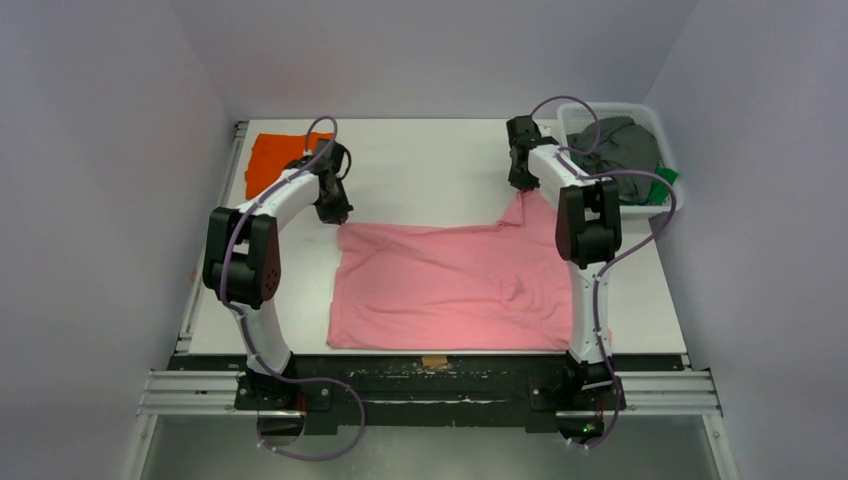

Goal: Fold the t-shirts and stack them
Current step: Fold the other side of the tshirt into a rectangle

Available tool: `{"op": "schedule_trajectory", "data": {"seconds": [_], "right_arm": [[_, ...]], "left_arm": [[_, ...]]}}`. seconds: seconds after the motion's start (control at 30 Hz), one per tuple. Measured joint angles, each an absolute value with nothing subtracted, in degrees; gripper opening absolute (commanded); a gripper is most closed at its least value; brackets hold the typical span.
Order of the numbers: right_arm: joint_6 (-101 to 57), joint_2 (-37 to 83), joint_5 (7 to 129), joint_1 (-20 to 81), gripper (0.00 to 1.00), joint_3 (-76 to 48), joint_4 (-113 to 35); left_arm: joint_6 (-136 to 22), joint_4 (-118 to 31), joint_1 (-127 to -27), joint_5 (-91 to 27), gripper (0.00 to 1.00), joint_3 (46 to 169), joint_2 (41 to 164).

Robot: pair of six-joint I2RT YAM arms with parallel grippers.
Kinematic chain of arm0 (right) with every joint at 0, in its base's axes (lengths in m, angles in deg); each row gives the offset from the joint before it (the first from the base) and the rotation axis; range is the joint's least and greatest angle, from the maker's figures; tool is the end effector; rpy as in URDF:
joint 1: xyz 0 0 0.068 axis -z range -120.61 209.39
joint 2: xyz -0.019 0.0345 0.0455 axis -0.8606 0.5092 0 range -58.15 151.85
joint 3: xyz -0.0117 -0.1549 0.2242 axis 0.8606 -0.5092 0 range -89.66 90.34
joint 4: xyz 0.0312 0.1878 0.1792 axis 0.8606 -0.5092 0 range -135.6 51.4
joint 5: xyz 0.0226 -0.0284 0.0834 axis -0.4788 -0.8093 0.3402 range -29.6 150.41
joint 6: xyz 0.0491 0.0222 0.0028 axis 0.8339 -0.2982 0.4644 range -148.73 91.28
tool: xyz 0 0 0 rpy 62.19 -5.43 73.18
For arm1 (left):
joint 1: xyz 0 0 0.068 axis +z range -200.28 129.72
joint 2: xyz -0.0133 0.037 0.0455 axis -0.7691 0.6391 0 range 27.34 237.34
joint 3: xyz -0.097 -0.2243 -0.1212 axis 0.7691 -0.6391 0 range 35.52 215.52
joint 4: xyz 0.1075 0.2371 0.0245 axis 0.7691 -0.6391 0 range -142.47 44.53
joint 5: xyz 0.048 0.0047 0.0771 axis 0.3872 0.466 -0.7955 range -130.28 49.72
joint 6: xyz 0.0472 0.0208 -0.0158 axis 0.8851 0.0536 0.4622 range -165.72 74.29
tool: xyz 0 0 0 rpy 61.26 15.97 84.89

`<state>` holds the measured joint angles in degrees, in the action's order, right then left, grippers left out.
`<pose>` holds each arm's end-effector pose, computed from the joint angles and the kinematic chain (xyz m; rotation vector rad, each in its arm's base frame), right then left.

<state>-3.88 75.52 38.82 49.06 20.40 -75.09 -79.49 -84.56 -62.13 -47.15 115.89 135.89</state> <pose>0.4984 0.0775 0.1684 0.4463 2.4875 -0.2550 0.3831 -0.0760 0.2001 -0.5514 2.6736 -0.0617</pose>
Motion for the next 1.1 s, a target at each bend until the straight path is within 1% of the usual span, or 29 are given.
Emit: {"op": "schedule_trajectory", "data": {"seconds": [0.03,0.2,0.37,0.6,0.77,0.93,1.1], "right_arm": [[-3.9,75.2,38.3,49.1,0.0,19.8,-75.3],[-3.7,72.1,36.9,49.7,0.0,15.4,-74.9],[-3.7,64.2,36.5,50.2,0.0,8.9,-73.8],[-2.3,42.0,35.8,50.1,0.0,-8.6,-72.0],[0.0,28.5,35.5,49.8,0.0,-18.4,-75.1],[2.5,16.6,34.4,48.7,0.0,-25.5,-81.4],[4.4,6.3,34.2,48.1,0.0,-29.3,-88.3]], "left_arm": [[-79.5,-84.6,-62.1,-47.2,0.0,115.9,135.9],[-79.5,-84.5,-62.1,-47.0,0.0,115.9,135.9],[-79.6,-83.7,-62.1,-46.4,0.0,114.3,134.3],[-80.3,-82.1,-62.2,-45.0,0.0,105.7,124.9],[-81.4,-80.7,-63.3,-45.1,0.0,98.8,117.2],[-82.6,-80.4,-65.1,-46.1,0.0,92.5,109.5],[-83.9,-80.8,-67.1,-47.3,0.0,87.8,103.8]]}}
